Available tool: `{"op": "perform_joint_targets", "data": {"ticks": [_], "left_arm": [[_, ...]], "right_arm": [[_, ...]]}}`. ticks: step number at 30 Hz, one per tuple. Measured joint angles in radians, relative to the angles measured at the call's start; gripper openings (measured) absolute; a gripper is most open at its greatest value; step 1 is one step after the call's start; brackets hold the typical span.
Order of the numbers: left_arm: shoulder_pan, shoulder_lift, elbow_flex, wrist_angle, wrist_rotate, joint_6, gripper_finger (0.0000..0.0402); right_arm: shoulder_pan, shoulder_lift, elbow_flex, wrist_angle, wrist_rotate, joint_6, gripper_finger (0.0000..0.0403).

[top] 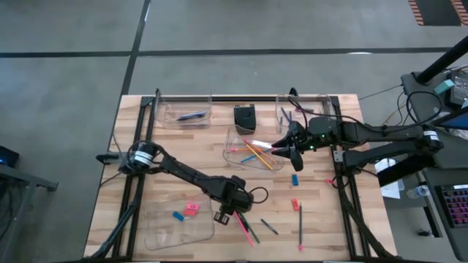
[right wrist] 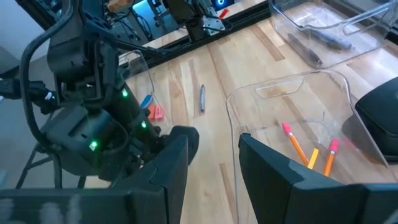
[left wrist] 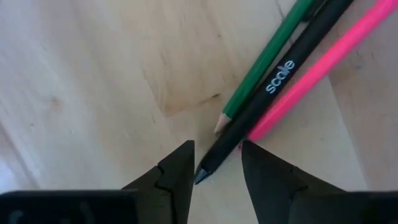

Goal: Sort crayons/erasers/pens/pencils in bins
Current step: Put the black pen into the top left transparent bin

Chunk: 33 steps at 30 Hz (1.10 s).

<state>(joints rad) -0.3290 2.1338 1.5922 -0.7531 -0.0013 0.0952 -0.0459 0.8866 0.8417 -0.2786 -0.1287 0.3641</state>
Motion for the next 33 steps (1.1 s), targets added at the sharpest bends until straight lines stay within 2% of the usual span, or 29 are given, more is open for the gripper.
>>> {"op": "perform_joint_targets", "data": {"ticks": [28, 33], "left_arm": [[0.021, 0.010, 0.004, 0.050, -0.014, 0.014, 0.0120], [0.022, 0.006, -0.019, 0.072, 0.007, 0.013, 0.0095]], "right_arm": [[0.000, -0.002, 0.000, 0.000, 0.000, 0.002, 0.0134], [0.000, -0.002, 0.000, 0.000, 0.000, 0.002, 0.0134]]}}
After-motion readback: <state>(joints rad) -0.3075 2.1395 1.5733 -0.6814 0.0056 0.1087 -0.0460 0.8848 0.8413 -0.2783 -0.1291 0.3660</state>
